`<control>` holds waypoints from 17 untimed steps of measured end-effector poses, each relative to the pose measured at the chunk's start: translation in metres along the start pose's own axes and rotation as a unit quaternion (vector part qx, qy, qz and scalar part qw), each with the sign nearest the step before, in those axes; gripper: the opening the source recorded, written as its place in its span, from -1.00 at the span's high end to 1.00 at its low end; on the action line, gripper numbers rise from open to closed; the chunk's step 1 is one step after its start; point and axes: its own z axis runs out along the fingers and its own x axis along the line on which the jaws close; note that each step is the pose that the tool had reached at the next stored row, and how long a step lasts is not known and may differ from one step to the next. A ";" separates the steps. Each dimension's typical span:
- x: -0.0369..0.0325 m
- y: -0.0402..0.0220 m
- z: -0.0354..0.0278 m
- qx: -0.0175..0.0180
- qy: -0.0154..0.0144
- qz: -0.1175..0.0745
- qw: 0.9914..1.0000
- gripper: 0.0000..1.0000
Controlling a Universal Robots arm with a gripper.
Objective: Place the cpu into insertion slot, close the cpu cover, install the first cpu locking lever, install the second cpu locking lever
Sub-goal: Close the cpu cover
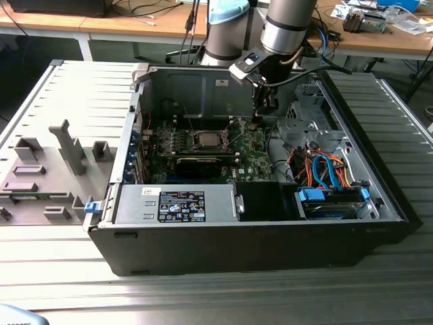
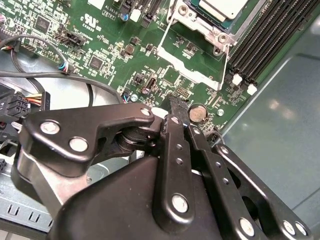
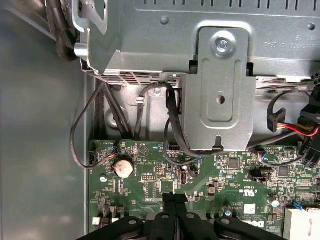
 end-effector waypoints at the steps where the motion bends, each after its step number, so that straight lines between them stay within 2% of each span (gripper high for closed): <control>1: 0.0001 0.0001 0.0011 0.000 0.000 0.000 1.000 0.79; 5: 0.0002 -0.0025 0.0051 0.000 0.002 0.000 1.000 0.79; 7: 0.0003 -0.0044 0.0061 0.000 0.005 -0.001 1.000 0.79; 12: 0.0004 -0.0051 0.0063 0.000 0.005 -0.001 1.000 0.79; 17: 0.0006 -0.0107 0.0067 0.000 0.005 -0.001 1.000 0.79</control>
